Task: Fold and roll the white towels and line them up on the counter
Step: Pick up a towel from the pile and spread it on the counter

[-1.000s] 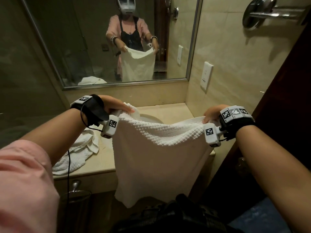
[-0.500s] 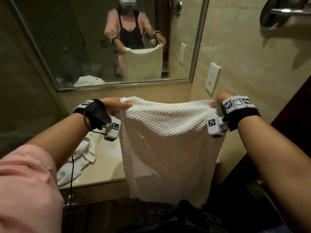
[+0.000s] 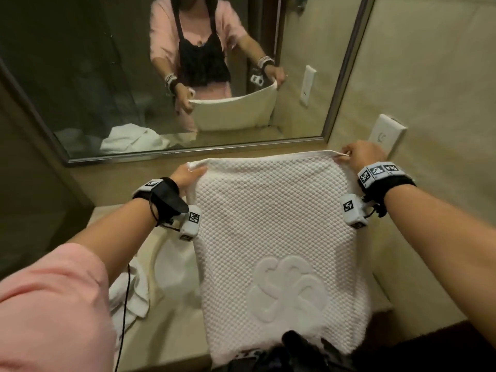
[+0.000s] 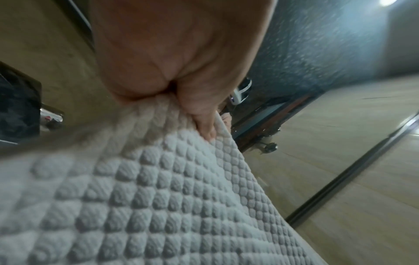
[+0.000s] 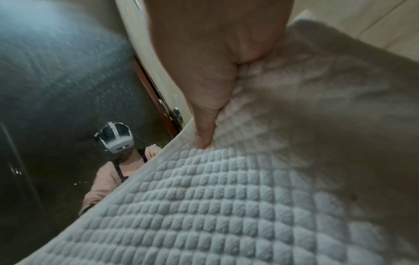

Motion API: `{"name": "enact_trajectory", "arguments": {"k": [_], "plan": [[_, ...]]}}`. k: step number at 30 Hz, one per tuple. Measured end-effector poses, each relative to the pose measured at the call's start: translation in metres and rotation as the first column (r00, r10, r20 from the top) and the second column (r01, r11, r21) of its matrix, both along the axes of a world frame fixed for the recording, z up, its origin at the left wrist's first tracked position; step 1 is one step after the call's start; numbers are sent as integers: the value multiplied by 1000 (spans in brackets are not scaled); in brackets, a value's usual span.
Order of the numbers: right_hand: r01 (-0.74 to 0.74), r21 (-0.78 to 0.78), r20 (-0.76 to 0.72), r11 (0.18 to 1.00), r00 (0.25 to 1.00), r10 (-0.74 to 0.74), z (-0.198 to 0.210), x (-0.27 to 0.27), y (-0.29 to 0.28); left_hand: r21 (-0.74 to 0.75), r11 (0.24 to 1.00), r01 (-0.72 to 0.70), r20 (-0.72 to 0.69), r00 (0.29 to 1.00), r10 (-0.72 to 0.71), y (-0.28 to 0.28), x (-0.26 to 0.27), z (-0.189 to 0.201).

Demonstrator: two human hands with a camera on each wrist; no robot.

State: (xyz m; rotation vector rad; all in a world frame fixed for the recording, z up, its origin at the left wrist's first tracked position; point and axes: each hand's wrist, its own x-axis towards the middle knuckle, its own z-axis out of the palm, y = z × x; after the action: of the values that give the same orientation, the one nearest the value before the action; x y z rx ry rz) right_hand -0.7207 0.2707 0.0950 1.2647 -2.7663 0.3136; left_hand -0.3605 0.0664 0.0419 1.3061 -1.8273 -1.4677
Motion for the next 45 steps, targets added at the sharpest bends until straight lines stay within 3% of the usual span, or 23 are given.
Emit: {"name": "enact_trajectory", "arguments": {"k": [5,10,17,21,29,38,45], "plan": [[-23,28,-59,999,998,24,-16,-11,-47,-89,995,-54,52,997,58,-61,-15,-35],[-33,91,-10,995,999,34,-52,-28,-77,47,989,-139,123,984,132,-93,-30,-69],[-64,158,124,985,991,45,-93,-65,-115,111,964,-240,275,940,202,-124,-46,-108],[-169,121,201,978,969,143,-119,-90,-149,127,949,-289,345,910,231,-127,-59,-117],[-254,51,117,966,962,247,-156,-101,-192,174,895,-411,498,820,280,-161,-73,-149],[-162,225,84,961,986,147,-199,-111,-204,279,850,-446,563,793,232,-174,-80,-187],[-78,253,81,964,995,59,-233,-114,-206,253,884,-393,603,778,173,-188,-72,-231]]}}
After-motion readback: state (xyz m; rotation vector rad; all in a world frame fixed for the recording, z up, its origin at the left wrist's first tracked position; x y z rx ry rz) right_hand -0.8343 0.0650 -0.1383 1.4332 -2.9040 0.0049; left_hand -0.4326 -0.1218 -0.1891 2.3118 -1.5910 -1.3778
